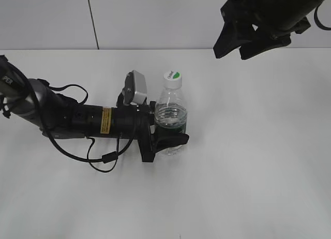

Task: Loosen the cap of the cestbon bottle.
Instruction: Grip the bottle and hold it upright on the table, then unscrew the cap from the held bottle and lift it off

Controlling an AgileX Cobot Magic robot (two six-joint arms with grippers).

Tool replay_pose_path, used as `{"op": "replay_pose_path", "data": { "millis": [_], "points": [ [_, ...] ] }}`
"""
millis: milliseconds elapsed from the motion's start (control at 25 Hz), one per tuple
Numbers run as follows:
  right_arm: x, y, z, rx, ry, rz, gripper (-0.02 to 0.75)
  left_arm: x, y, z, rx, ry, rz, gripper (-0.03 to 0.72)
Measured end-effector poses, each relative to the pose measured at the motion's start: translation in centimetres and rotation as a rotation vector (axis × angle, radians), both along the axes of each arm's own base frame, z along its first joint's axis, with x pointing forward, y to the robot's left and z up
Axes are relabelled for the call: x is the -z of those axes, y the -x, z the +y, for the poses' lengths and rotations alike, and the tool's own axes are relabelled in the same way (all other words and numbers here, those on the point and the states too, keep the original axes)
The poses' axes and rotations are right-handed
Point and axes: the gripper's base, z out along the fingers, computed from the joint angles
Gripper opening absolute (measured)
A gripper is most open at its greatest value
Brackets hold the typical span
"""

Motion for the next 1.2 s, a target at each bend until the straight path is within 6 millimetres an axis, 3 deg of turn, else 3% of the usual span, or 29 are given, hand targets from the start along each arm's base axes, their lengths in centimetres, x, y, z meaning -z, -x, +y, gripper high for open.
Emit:
{"op": "replay_pose_path", "data": {
  "millis": [320, 640, 880, 1200],
  "points": [
    [1.2, -0.4, 1.3, -0.033, -0.012, 0.019, 0.461, 0.0, 0.1, 0.0, 0.009, 0.002, -0.001, 0.401],
    [-0.2, -0.6, 4.8, -0.113, -0.019, 0.027, 0.461, 0.0, 0.2, 0.0, 0.024, -0.001, -0.003, 0.401],
    [0.4, -1.4, 6.0, -0.077, 0.053, 0.168, 0.461, 0.0, 0.2, 0.0, 0.026, -0.002, -0.004, 0.401],
    [-1.0, -2.4, 7.6, 0.04, 0.023, 0.185, 0.461, 0.1, 0.2, 0.0, 0.022, -0.011, -0.004, 0.401]
  ]
}}
